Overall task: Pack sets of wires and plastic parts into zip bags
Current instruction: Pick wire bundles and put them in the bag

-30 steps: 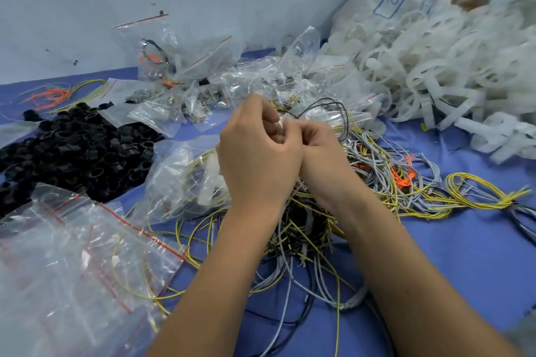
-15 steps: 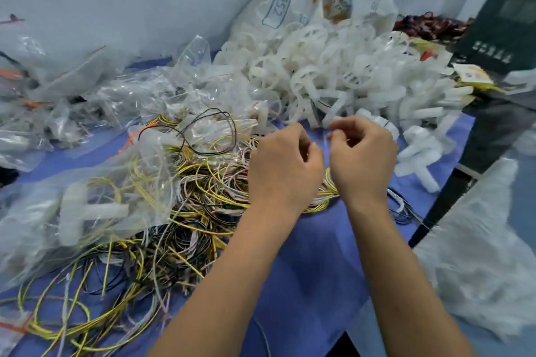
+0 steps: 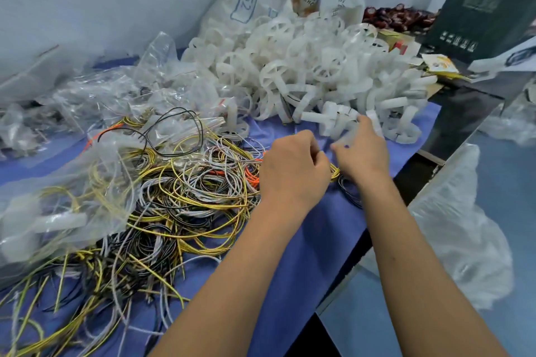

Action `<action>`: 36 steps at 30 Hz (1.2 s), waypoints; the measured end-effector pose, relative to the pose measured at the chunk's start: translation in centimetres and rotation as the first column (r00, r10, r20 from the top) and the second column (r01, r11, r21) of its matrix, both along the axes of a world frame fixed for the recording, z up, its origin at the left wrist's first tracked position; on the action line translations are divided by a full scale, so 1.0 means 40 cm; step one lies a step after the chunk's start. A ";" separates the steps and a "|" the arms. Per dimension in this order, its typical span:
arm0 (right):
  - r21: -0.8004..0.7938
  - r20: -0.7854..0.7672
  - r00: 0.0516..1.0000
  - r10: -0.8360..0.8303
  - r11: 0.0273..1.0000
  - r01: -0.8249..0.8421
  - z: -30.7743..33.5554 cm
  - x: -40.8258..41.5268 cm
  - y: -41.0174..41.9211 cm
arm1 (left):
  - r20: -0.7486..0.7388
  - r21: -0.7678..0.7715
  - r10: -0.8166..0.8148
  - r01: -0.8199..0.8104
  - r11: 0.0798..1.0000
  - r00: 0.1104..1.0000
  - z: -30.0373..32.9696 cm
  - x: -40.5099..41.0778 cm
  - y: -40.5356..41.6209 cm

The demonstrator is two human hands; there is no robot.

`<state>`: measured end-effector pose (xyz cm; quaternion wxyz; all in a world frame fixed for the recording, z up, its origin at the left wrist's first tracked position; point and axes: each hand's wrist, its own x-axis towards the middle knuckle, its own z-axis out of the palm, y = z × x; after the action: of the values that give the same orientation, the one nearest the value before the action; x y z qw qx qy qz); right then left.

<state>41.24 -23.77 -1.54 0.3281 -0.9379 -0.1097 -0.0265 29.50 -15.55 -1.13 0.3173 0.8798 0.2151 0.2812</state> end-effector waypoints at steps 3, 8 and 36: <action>-0.018 -0.070 0.994 0.083 0.996 -0.084 0.014 0.002 0.047 | 0.018 -0.005 0.020 -0.020 1.000 1.000 0.013 -0.013 0.009; 0.074 0.149 0.986 -0.069 0.996 0.059 0.053 -0.028 0.046 | 0.143 0.089 0.129 -0.143 0.986 0.981 0.061 -0.055 0.062; 0.817 0.041 0.436 0.899 0.221 -0.532 0.014 -0.531 0.452 | 0.362 -0.498 0.713 -0.522 0.692 0.600 0.069 -0.552 0.429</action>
<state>20.00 -5.70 -0.99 0.6582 -0.5229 -0.4452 0.3085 7.43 1.60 1.61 0.3910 0.5638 0.4596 0.5639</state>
